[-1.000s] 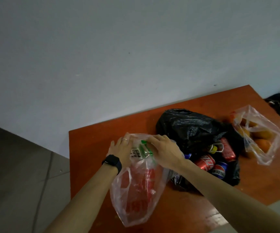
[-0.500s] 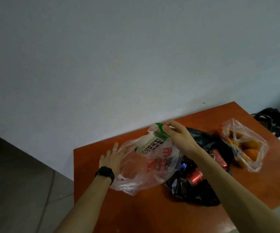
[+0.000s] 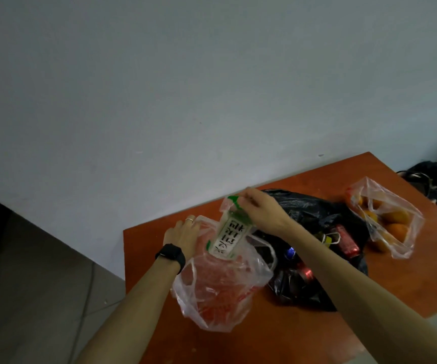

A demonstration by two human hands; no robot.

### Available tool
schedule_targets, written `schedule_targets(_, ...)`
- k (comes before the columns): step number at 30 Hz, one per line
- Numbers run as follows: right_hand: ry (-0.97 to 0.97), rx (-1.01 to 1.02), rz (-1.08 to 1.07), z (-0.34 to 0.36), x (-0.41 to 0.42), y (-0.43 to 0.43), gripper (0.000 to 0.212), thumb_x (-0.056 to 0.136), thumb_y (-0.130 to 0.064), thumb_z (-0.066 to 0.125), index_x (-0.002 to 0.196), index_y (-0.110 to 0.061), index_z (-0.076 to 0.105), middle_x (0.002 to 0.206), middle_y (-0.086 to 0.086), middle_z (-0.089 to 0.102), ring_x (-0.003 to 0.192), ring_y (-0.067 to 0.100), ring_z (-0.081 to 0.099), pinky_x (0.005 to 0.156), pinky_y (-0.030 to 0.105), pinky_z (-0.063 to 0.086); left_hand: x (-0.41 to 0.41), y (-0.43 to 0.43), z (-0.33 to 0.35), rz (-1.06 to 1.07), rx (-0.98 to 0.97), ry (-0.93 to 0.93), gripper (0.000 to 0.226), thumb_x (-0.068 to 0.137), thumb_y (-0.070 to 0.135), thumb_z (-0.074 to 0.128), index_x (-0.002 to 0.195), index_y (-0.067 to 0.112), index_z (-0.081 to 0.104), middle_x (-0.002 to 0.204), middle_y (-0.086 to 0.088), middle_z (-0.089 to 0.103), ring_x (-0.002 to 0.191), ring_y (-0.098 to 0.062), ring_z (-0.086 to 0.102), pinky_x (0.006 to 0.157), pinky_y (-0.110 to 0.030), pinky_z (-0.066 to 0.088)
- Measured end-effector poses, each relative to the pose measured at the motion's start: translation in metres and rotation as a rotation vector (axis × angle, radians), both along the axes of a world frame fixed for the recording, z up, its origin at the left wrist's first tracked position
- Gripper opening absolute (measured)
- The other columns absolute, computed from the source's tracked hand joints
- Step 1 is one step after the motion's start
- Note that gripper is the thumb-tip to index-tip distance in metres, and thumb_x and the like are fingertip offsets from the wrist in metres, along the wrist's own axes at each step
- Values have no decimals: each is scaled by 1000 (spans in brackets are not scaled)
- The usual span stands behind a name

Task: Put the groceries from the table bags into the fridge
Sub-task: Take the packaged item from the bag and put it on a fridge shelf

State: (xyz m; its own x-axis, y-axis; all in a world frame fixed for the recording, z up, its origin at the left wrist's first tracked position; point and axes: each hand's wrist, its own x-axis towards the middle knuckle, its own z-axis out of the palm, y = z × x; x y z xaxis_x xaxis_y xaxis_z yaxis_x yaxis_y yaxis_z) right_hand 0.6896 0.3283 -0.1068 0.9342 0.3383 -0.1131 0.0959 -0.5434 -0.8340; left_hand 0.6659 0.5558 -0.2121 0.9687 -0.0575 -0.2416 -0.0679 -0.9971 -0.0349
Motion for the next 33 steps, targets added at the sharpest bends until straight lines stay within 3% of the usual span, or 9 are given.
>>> schedule_targets(2, 159, 231, -161, 8, 5, -7, 21, 104, -24, 49, 87, -12, 54, 88, 1, 65, 77, 16, 62, 55, 19, 48, 0, 11, -4, 48, -34, -31, 52, 91, 27, 64, 138, 30, 44, 148, 0, 38, 121, -29, 49, 87, -40, 52)
schedule_targets(5, 293, 461, -326, 8, 9, -9, 22, 106, -24, 47, 89, -11, 54, 88, -1, 71, 82, 21, 67, 59, 31, 54, 2, 25, -1, 123, -185, 7, 59, 86, 34, 68, 140, 32, 43, 154, -4, 30, 128, -32, 46, 92, -47, 52)
schedule_targets(8, 257, 445, -379, 1, 6, -11, 24, 106, -26, 46, 88, -11, 53, 100, 7, 68, 92, 31, 67, 67, 43, 60, 4, 32, 5, 142, -235, 51, 61, 85, 35, 62, 143, 35, 43, 161, -3, 19, 140, -33, 34, 105, -50, 43)
schedule_targets(10, 256, 402, -411, -2, 2, -18, 24, 106, -27, 45, 91, -11, 54, 106, 11, 66, 99, 35, 67, 78, 55, 60, 6, 31, 11, 156, -288, 26, 52, 87, 35, 58, 139, 37, 49, 160, -4, 24, 141, -32, 34, 109, -47, 40)
schedule_targets(13, 304, 478, -496, -1, -6, -36, 21, 106, -24, 44, 96, -7, 53, 110, 16, 64, 102, 38, 66, 82, 58, 59, 9, 22, 22, 126, -347, 23, 46, 88, 31, 59, 134, 34, 56, 150, -5, 42, 133, -28, 44, 107, -41, 42)
schedule_targets(16, 321, 565, -585, 8, -14, -63, 21, 106, -23, 45, 99, -7, 56, 107, 15, 66, 104, 43, 66, 84, 63, 56, 12, -3, 40, 80, -448, -3, 54, 83, 27, 64, 135, 34, 53, 147, 0, 43, 131, -23, 42, 104, -38, 44)
schedule_targets(23, 262, 779, -732, 50, -52, -144, 21, 106, -20, 46, 98, -7, 59, 107, 17, 71, 100, 36, 68, 90, 55, 55, 15, -138, 99, -368, -499, -69, 113, 65, 72, 73, 155, 38, 13, 159, 2, 27, 143, -19, 24, 118, -44, 27)
schedule_targets(28, 199, 1022, -826, 82, -113, -240, 20, 104, -19, 46, 109, -4, 59, 119, 18, 70, 110, 34, 69, 90, 55, 56, -2, -256, 130, -558, -510, -297, 92, 77, 55, 71, 152, 31, 24, 147, 2, 43, 131, -20, 42, 110, -36, 37)
schedule_targets(33, -30, 859, -991, 111, -215, -347, 23, 106, -21, 43, 114, -5, 59, 110, 12, 74, 97, 26, 74, 74, 44, 61, -45, -383, 164, -812, -455, -421, 78, 71, 53, 76, 138, 28, 44, 126, 3, 57, 111, -17, 53, 93, -35, 48)
